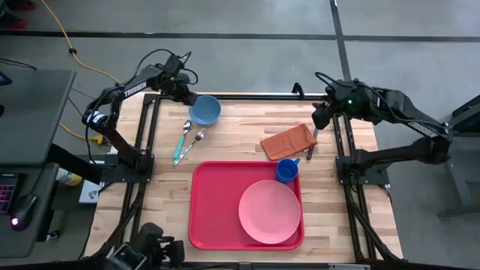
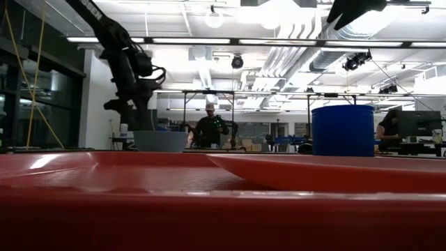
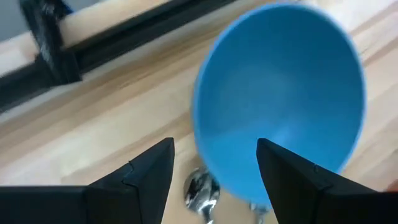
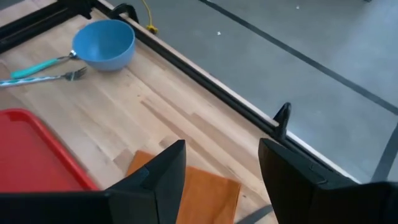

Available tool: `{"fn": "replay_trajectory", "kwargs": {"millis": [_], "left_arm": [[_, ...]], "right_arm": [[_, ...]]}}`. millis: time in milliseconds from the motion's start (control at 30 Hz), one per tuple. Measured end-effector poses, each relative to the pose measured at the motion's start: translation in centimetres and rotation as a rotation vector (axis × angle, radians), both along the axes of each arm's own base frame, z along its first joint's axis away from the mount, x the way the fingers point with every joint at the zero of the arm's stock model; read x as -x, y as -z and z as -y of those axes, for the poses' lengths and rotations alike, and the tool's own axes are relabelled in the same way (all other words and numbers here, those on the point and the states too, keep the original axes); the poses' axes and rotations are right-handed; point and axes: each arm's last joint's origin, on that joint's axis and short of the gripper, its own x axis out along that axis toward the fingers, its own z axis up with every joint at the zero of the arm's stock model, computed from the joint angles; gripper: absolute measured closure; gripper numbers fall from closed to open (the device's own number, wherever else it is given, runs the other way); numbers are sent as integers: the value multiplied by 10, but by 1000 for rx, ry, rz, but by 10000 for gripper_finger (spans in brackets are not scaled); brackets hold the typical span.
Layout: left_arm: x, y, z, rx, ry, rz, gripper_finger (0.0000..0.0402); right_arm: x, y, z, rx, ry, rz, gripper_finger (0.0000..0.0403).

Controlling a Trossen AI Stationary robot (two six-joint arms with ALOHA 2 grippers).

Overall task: Set up tray
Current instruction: Put the light blue bowl on the pink plate

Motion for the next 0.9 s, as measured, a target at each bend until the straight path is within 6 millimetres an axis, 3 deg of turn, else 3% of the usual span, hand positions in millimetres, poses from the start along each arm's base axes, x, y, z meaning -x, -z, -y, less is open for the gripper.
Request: {"fn": "replay_trajectory", "kwargs": {"millis": [500,900], "left_arm": [[-37,36,-1,30,13,-98,140],[-36,27,1,13,23,-44,140]], "right_arm": [[3,-3,-13,11,-66,24,222],[3,-3,-13,30,-61,16,222]]}}
